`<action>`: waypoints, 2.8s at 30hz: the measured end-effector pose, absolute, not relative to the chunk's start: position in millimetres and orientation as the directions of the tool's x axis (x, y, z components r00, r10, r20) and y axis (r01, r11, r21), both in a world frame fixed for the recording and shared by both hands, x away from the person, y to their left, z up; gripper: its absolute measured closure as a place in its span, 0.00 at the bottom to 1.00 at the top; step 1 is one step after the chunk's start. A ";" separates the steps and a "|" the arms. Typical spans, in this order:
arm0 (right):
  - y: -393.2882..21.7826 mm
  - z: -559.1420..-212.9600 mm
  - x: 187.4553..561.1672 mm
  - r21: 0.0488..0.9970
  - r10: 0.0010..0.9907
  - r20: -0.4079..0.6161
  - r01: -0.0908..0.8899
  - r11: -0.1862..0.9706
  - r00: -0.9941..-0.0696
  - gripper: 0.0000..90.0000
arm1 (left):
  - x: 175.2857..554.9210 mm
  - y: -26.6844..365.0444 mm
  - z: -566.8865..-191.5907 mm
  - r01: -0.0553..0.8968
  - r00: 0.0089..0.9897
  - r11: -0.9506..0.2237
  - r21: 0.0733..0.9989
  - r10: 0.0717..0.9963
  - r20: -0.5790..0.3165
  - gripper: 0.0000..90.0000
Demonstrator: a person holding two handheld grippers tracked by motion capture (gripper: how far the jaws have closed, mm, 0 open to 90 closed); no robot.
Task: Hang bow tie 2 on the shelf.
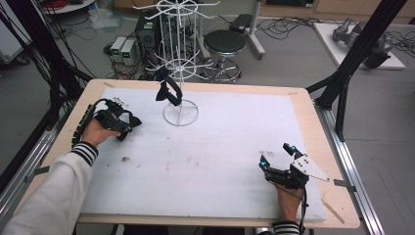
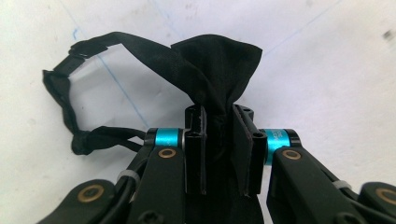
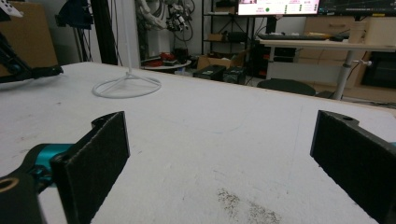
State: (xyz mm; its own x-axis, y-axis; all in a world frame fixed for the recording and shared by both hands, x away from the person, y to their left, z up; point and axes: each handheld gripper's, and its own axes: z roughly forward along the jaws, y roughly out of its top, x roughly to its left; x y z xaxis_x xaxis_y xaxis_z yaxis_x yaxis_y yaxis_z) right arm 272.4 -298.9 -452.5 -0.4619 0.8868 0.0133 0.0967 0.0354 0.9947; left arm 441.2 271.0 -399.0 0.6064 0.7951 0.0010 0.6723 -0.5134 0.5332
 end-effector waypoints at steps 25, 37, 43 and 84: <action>-298.6 -452.4 272.5 0.994 0.888 0.009 0.098 0.041 -0.460 0.04 | 417.2 289.6 -376.8 0.511 0.648 -0.275 0.814 0.745 -0.155 0.84; -298.4 -452.4 272.5 0.994 0.887 0.007 0.098 0.043 -0.461 0.04 | 413.5 290.7 -367.2 0.439 0.659 -0.221 0.871 0.738 -0.145 0.85; -298.4 -452.4 272.5 0.994 0.887 0.007 0.098 0.043 -0.461 0.04 | 415.0 293.7 -357.6 0.413 0.670 -0.171 0.894 0.722 -0.171 0.85; -298.5 -452.4 272.6 0.995 0.888 0.007 0.095 0.042 -0.459 0.04 | 439.7 288.3 -310.1 0.324 0.702 -0.079 0.943 0.688 -0.184 0.85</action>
State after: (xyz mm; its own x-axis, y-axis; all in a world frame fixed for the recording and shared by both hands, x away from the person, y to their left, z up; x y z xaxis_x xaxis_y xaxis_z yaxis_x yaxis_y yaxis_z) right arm 272.6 -298.5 -452.4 -0.4592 0.8883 0.0068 0.0950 0.0415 0.9946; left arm 439.7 288.3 -310.1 0.7017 0.6883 -0.1840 0.3244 -0.0787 0.9427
